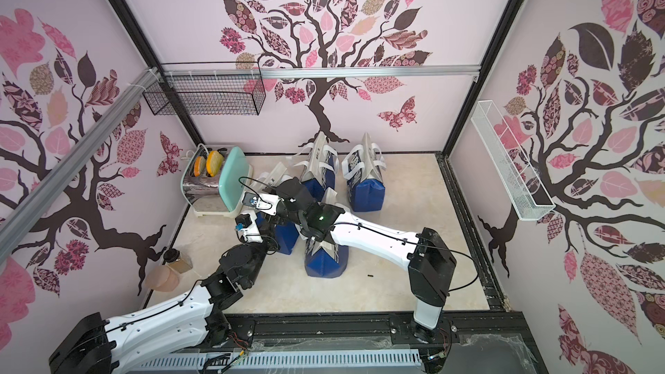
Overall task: Open the takeout bag
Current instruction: Open the takeout bag at the center of the board.
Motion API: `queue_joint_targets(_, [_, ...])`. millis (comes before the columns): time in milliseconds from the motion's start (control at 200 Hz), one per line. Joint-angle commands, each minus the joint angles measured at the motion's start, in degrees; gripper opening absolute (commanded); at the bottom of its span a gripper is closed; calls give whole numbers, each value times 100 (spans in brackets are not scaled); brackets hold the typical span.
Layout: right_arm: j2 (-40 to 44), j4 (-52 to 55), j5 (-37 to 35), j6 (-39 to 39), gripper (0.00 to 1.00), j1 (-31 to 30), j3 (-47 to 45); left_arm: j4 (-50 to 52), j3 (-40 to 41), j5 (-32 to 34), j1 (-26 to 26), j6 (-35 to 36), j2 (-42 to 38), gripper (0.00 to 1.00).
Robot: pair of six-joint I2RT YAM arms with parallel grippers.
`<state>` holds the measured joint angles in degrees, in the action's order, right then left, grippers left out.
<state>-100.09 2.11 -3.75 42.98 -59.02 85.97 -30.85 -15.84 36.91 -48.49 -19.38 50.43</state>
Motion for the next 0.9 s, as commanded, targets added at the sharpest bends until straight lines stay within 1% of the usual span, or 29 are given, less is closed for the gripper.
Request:
queue_joint_targets(0, [-85, -270, -165, 140, 45, -30, 376, 25, -214, -139, -20, 161, -35, 0])
queue_joint_targets(300, [-220, -340, -267, 246, 33, -30, 376, 203, -258, -245, -20, 252, -180, 0])
queue_joint_targets(695, [-550, -477, -435, 270, 27, -4, 420, 853, -359, -488, -29, 513, -675, 0])
queue_joint_targets(890, [-688, -541, -568, 283, 25, 134, 525, 1159, -247, -400, -29, 463, -1126, 0])
